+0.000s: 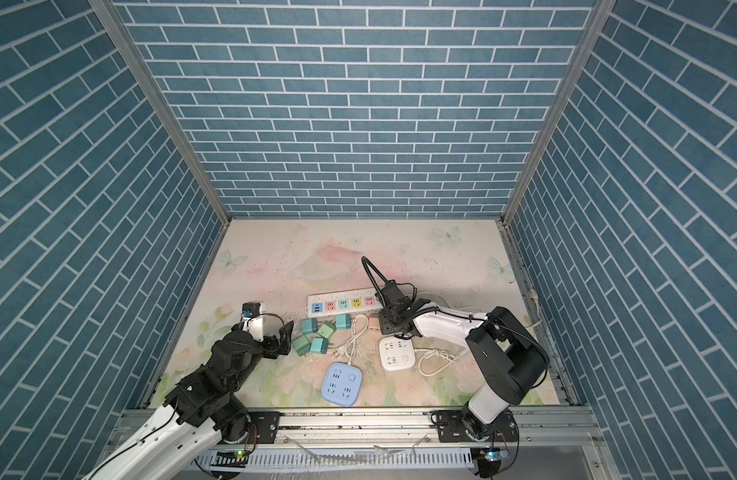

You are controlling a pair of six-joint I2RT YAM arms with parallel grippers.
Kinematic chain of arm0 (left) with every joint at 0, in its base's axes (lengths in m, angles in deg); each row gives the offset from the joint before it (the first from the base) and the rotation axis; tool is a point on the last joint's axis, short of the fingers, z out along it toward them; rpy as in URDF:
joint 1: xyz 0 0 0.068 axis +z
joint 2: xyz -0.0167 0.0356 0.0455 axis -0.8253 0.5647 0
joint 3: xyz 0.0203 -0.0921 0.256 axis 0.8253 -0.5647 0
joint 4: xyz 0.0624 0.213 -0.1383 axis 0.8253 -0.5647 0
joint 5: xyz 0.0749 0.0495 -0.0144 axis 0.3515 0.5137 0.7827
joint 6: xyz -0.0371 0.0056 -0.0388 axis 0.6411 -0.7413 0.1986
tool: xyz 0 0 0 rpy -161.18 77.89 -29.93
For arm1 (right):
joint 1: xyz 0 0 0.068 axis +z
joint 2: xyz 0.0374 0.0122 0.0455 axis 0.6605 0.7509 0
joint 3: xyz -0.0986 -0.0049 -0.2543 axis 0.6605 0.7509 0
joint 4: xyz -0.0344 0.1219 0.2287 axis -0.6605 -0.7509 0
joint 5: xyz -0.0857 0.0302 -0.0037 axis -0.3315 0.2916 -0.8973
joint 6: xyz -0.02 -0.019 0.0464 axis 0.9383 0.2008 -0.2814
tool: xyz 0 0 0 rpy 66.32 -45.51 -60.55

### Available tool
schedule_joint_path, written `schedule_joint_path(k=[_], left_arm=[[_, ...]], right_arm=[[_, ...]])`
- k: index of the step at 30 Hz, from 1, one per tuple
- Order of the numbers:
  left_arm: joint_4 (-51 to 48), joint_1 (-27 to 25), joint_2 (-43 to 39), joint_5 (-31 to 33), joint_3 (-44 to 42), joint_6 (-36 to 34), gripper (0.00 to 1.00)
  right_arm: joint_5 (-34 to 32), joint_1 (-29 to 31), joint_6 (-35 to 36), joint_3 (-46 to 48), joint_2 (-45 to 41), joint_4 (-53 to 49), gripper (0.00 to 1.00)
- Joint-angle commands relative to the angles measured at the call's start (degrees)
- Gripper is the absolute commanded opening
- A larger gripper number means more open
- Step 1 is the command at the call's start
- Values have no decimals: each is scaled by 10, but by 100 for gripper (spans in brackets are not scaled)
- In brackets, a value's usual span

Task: Insert the plug
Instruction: 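Close the right gripper on the teal adapter lying beside the strip, then lift the teal adapter toward the center while the left gripper reaches toward it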

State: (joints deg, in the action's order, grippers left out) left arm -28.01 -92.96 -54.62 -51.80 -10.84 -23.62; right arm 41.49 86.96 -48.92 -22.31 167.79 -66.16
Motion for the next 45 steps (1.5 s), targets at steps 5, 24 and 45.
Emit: schedule_joint_path(k=[5, 24, 45], left_arm=[[-8, 3, 7, -1, -1, 1, 100], [-12, 3, 14, 22, -1, 33, 100], [8, 3, -17, -23, 12, 29, 99]], right_arm=[[11, 3, 22, -27, 38, -5, 60], [31, 3, 5, 49, -47, 78, 31], [-12, 7, 77, 102, -312, 121, 3]])
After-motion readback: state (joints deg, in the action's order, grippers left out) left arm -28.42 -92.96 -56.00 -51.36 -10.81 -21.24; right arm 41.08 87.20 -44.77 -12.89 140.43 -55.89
